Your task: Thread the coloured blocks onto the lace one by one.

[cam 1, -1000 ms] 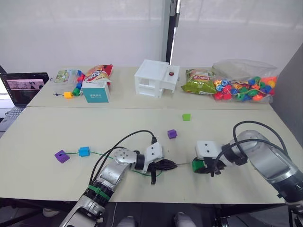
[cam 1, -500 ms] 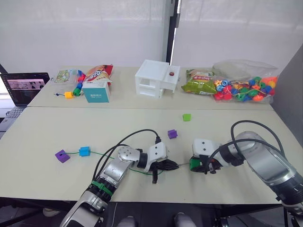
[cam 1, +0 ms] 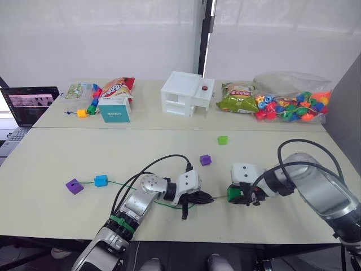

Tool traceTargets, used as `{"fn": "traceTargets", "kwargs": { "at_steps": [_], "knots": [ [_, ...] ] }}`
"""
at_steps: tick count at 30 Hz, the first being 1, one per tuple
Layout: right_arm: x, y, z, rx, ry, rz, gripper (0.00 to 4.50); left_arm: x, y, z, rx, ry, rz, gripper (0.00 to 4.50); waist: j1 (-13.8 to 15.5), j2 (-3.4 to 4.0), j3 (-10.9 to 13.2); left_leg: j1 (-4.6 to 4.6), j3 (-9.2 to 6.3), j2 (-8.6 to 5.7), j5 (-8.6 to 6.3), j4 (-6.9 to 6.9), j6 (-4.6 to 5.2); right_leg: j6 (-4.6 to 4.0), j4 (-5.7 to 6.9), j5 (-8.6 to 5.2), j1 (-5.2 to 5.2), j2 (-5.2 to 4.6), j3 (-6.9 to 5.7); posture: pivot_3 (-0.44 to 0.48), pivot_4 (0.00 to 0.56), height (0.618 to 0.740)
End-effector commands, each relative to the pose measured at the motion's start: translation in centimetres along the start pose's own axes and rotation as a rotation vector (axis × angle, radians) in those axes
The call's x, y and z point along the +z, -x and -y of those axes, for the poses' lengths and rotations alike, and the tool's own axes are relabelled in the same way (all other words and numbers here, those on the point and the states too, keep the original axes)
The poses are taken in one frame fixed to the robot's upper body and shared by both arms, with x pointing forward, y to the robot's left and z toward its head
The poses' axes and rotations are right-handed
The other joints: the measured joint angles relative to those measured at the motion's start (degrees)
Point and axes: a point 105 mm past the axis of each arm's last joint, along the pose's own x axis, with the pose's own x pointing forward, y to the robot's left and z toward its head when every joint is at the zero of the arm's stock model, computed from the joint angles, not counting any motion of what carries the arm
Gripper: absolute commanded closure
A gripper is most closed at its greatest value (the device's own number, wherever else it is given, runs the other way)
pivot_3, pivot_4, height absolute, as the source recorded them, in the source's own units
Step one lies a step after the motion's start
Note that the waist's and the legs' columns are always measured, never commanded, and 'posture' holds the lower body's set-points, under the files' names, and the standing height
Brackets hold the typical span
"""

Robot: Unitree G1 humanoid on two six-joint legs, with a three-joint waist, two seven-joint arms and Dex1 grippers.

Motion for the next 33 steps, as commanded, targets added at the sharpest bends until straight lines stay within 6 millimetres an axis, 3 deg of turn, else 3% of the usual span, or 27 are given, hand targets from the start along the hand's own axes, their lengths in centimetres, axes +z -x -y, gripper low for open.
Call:
{"fn": "traceTargets", "kwargs": {
  "at_steps": [1, 8, 24, 33],
  "knots": [
    [1.2, 1.2, 0.0, -0.017, 0.033, 0.018, 3.31, 0.1, -0.5, 0.4, -0.028, -0.013, -0.002, 4.50, 0.0, 0.00, 0.0, 0.00, 0.00, 0.00, 0.00, 0.00, 0.00, 0.00, 0.00, 0.00, 0.00, 0.00, 0.00, 0.000, 0.150, 0.740],
    [1.7, 0.7, -0.6, 0.001, 0.033, 0.019, 3.31, 0.3, -0.8, 0.5, -0.037, -0.029, 0.009, 4.50, 0.0, 0.00, 0.0, 0.00, 0.01, 0.00, 0.00, 0.00, 0.00, 0.00, 0.00, 0.00, -0.01, -0.01, 0.00, 0.000, 0.150, 0.740],
    [0.6, -2.8, -1.7, 0.020, 0.048, -0.030, 3.31, 0.9, -1.1, 0.2, -0.035, -0.062, 0.032, 4.50, 0.1, 0.00, 0.0, 0.00, 0.00, -0.01, 0.00, 0.01, 0.00, 0.01, 0.01, 0.01, 0.00, -0.01, 0.00, 0.000, 0.150, 0.740],
    [0.3, -3.2, -1.8, 0.009, 0.018, -0.014, 3.31, 1.9, -2.4, 0.3, -0.062, -0.063, 0.058, 4.50, 0.2, 0.00, 0.0, 0.00, 0.00, -0.03, 0.00, 0.03, 0.00, 0.03, 0.01, 0.02, 0.01, -0.03, 0.00, 0.000, 0.150, 0.740]
  ]
}}
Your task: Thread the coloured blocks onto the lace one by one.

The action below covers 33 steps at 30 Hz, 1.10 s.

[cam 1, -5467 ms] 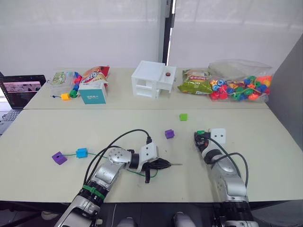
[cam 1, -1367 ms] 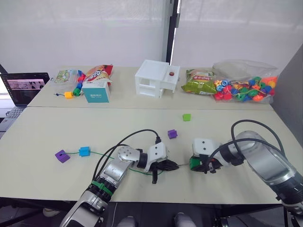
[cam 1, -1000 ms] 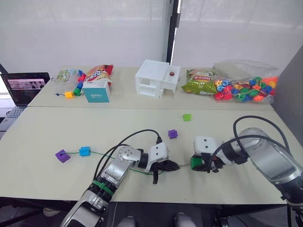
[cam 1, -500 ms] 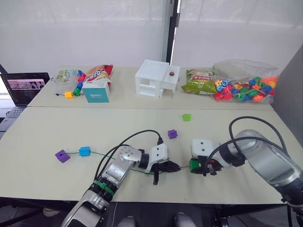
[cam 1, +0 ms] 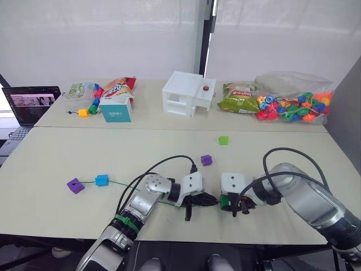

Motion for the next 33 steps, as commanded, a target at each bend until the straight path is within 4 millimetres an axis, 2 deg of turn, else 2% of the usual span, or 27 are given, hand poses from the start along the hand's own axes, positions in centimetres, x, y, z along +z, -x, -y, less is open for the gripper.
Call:
{"fn": "traceTargets", "kwargs": {
  "at_steps": [1, 4, 5, 7, 8, 11, 12, 16, 22, 25, 30, 31, 33],
  "knots": [
    [0.1, -0.4, -0.5, 0.019, 0.004, 0.016, 3.31, 1.5, -1.1, -0.2, -0.007, -0.050, 0.030, 4.50, 0.0, 0.00, 0.0, 0.01, 0.00, 0.00, 0.00, 0.00, 0.00, 0.00, 0.00, 0.00, 0.01, 0.00, 0.00, 0.000, 0.150, 0.740],
    [-0.1, -0.4, -0.5, 0.017, 0.001, 0.015, 3.31, 1.8, -1.1, -0.3, -0.004, -0.016, 0.050, 4.50, 0.1, -0.01, 0.0, 0.01, 0.00, 0.00, 0.00, 0.03, 0.00, 0.01, -0.02, 0.01, 0.06, 0.00, 0.00, 0.000, 0.150, 0.740],
    [-0.1, -0.4, -0.4, 0.016, 0.000, 0.015, 3.31, 1.9, -1.0, -0.3, -0.004, 0.000, 0.057, 3.84, 0.1, -0.01, 0.0, 0.01, 0.00, -0.01, 0.00, 0.05, 0.00, 0.02, -0.03, 0.01, 0.07, 0.00, 0.00, 0.000, 0.150, 0.740],
    [-0.3, -0.5, -0.3, 0.014, -0.003, 0.013, 3.31, 1.7, -0.5, -0.1, -0.014, 0.011, 0.044, 3.29, 0.1, -0.01, 0.0, 0.01, 0.00, -0.01, 0.00, 0.08, 0.00, 0.03, -0.04, 0.02, 0.09, 0.00, 0.00, 0.000, 0.150, 0.740],
    [-0.4, -0.5, -0.2, 0.012, -0.003, 0.013, 3.31, 1.6, -0.3, -0.1, -0.016, 0.009, 0.031, 2.85, 0.0, -0.01, 0.0, 0.01, 0.00, 0.00, 0.00, 0.08, 0.00, 0.03, -0.03, 0.02, 0.08, 0.00, 0.00, 0.000, 0.150, 0.740],
    [-0.6, -0.6, -0.2, 0.010, -0.007, 0.011, 3.31, 1.2, 0.5, -0.1, -0.021, -0.011, -0.016, 1.95, -0.3, -0.01, 0.0, 0.02, 0.00, 0.00, 0.00, 0.07, 0.00, 0.03, 0.01, 0.02, 0.06, 0.00, 0.00, 0.000, 0.150, 0.740],
    [-0.6, -0.5, -0.2, 0.010, -0.009, 0.012, 3.31, 1.2, 0.9, -0.1, -0.023, -0.021, -0.033, 1.92, -0.3, -0.01, 0.0, 0.02, -0.01, 0.00, 0.00, 0.07, 0.00, 0.03, 0.01, 0.02, 0.06, 0.00, 0.00, 0.000, 0.150, 0.740],
    [-0.9, -0.6, -0.1, 0.010, -0.010, 0.010, 3.31, 0.7, 2.0, -0.3, -0.007, -0.062, -0.093, 1.92, -0.4, -0.01, 0.0, 0.03, -0.01, 0.01, 0.00, 0.06, 0.01, 0.03, 0.09, 0.02, 0.02, 0.01, 0.00, 0.000, 0.150, 0.740],
    [-0.9, -0.7, 0.0, 0.010, -0.008, 0.014, 3.31, 0.0, 2.4, 0.2, -0.013, -0.057, -0.109, 1.92, -0.4, -0.02, 0.0, 0.04, -0.02, 0.00, 0.00, 0.06, 0.01, 0.03, 0.07, 0.02, 0.06, 0.01, 0.00, 0.000, 0.150, 0.740],
    [-0.9, -0.7, 0.1, 0.008, -0.005, 0.013, 3.31, 0.3, 2.3, 0.2, -0.008, -0.055, -0.089, 2.62, -0.4, -0.04, 0.0, 0.05, -0.02, 0.00, 0.00, 0.06, 0.01, 0.03, 0.07, 0.02, 0.06, 0.01, 0.00, 0.000, 0.150, 0.740],
    [-0.9, -0.7, 0.1, 0.008, -0.004, 0.014, 3.31, 0.6, 1.7, 0.3, -0.025, -0.056, -0.071, 4.32, -0.4, -0.04, 0.0, 0.05, -0.02, 0.00, 0.00, 0.06, 0.01, 0.03, 0.08, 0.02, 0.06, 0.01, 0.00, 0.000, 0.150, 0.740],
    [-0.9, -0.7, 0.1, 0.007, -0.004, 0.015, 3.31, 0.9, 1.6, 0.2, -0.021, -0.049, -0.053, 4.50, -0.4, -0.04, 0.0, 0.05, -0.02, 0.00, 0.00, 0.06, 0.01, 0.03, 0.08, 0.02, 0.06, 0.01, 0.00, 0.000, 0.150, 0.740],
    [-0.8, -0.6, 0.1, 0.004, -0.005, 0.016, 3.31, 1.4, 1.4, 0.0, -0.016, -0.044, -0.024, 4.50, -0.4, -0.04, 0.0, 0.05, -0.02, 0.00, 0.00, 0.06, 0.01, 0.03, 0.08, 0.02, 0.06, 0.01, 0.00, 0.000, 0.150, 0.740]
  ]
}}
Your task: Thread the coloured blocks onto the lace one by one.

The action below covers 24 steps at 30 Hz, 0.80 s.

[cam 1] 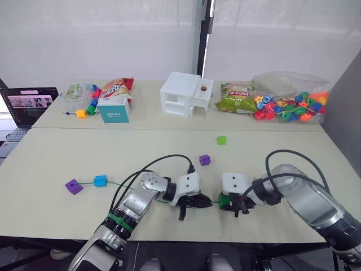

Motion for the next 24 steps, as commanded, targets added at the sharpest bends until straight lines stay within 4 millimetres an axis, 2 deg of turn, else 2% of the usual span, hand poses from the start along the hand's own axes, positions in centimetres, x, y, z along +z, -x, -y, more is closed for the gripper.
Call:
{"fn": "traceTargets", "kwargs": {
  "at_steps": [1, 9, 14, 16, 20, 23, 24],
  "knots": [
    [-0.5, -0.4, -0.3, 0.009, -0.019, -0.017, 3.31, 1.8, -0.2, -0.4, 0.003, -0.026, 0.073, 4.50, 0.0, 0.00, 0.0, 0.00, 0.00, 0.00, 0.00, 0.00, 0.00, 0.00, 0.00, 0.00, 0.00, 0.00, 0.00, 0.000, 0.150, 0.740],
    [0.1, -0.4, -0.9, 0.024, -0.039, 0.007, 3.31, 1.5, -2.1, -0.6, -0.031, -0.036, 0.045, 4.50, 0.0, 0.00, 0.0, -0.01, 0.00, -0.01, 0.00, 0.02, 0.00, 0.00, -0.02, 0.00, 0.01, 0.00, 0.00, 0.000, 0.150, 0.740],
    [0.4, -0.4, -1.1, 0.036, -0.083, 0.029, 3.31, 1.5, -1.6, -0.9, -0.031, 0.005, 0.054, 2.96, 0.0, 0.00, 0.0, -0.01, 0.00, -0.01, 0.00, 0.01, 0.01, 0.00, -0.02, 0.00, 0.00, 0.00, 0.00, 0.000, 0.150, 0.740],
    [0.7, -0.4, -1.2, 0.043, -0.089, 0.042, 2.25, 1.4, -1.2, -1.0, -0.023, 0.000, 0.047, 2.32, 0.0, -0.01, 0.0, -0.01, 0.00, -0.01, 0.00, 0.01, 0.01, 0.00, -0.01, 0.00, 0.00, 0.00, 0.00, 0.000, 0.150, 0.740],
    [0.8, -0.1, -1.4, 0.041, -0.092, 0.044, 0.86, 1.4, -0.5, -1.3, -0.011, -0.004, 0.041, 0.98, -0.1, 0.00, 0.0, -0.02, 0.00, -0.01, 0.00, 0.01, 0.01, 0.00, -0.02, 0.00, -0.02, 0.00, 0.00, 0.000, 0.150, 0.740],
    [0.8, 0.9, -1.0, -0.002, -0.117, 0.070, 0.00, 1.1, 0.1, -1.6, 0.007, -0.024, 0.022, 0.04, -0.1, -0.01, 0.0, -0.02, 0.00, 0.00, 0.00, 0.01, 0.01, 0.00, 0.03, 0.00, -0.05, 0.01, 0.00, 0.000, 0.150, 0.740],
    [0.8, 1.3, -1.0, -0.013, -0.127, 0.077, 0.00, 1.0, 0.1, -1.6, 0.007, -0.026, 0.020, 0.04, 0.0, -0.01, 0.0, -0.02, 0.00, 0.00, 0.00, 0.01, 0.01, 0.00, 0.08, 0.00, -0.06, 0.01, 0.00, 0.000, 0.150, 0.740]
  ]
}}
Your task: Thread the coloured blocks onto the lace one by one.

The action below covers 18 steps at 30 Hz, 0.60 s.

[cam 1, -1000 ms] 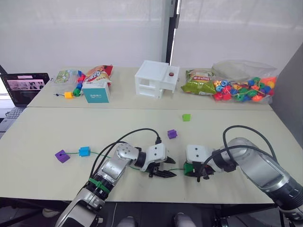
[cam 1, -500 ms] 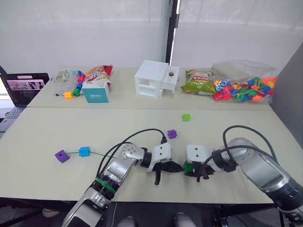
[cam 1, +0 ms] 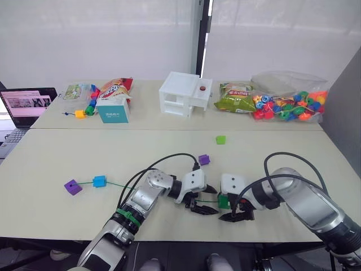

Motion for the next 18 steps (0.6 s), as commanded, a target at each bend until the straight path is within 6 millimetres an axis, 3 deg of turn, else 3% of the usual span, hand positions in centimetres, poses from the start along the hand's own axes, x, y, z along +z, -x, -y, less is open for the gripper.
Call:
{"fn": "traceTargets", "kwargs": {
  "at_steps": [1, 5, 9, 18],
  "knots": [
    [0.3, 2.3, 0.4, -0.079, -0.024, 0.035, 0.00, 1.0, 0.5, -0.4, 0.009, -0.053, 0.018, 0.04, 0.1, 0.00, 0.0, 0.00, 0.00, -0.01, 0.00, 0.01, 0.00, 0.00, 0.07, 0.00, -0.01, -0.01, 0.01, 0.000, 0.150, 0.740],
    [-0.1, 4.6, 0.3, -0.158, -0.103, 0.049, 0.00, 1.5, -0.9, 0.0, -0.005, -0.115, 0.032, 0.04, 0.4, -0.01, 0.0, -0.02, 0.00, -0.17, 0.00, 0.04, 0.00, 0.01, 0.20, 0.00, -0.05, -0.18, 0.01, 0.000, 0.150, 0.740],
    [-0.9, 5.6, -0.5, -0.190, -0.080, 0.002, 0.00, 2.1, -1.9, 0.0, -0.017, -0.131, 0.060, 0.04, 1.0, -0.03, 0.0, -0.03, -0.02, -0.21, -0.02, 0.04, 0.03, 0.02, 0.15, 0.01, -0.01, -0.20, 0.00, 0.000, 0.150, 0.740],
    [-1.1, 5.5, -1.2, -0.258, -0.077, -0.008, 0.00, 2.9, -3.9, 0.0, -0.062, -0.167, 0.079, 0.04, 0.9, -0.05, 0.0, -0.02, 0.00, -0.20, -0.02, 0.05, 0.04, 0.03, 0.17, 0.01, 0.00, -0.19, 0.00, 0.000, 0.150, 0.740]
  ]
}}
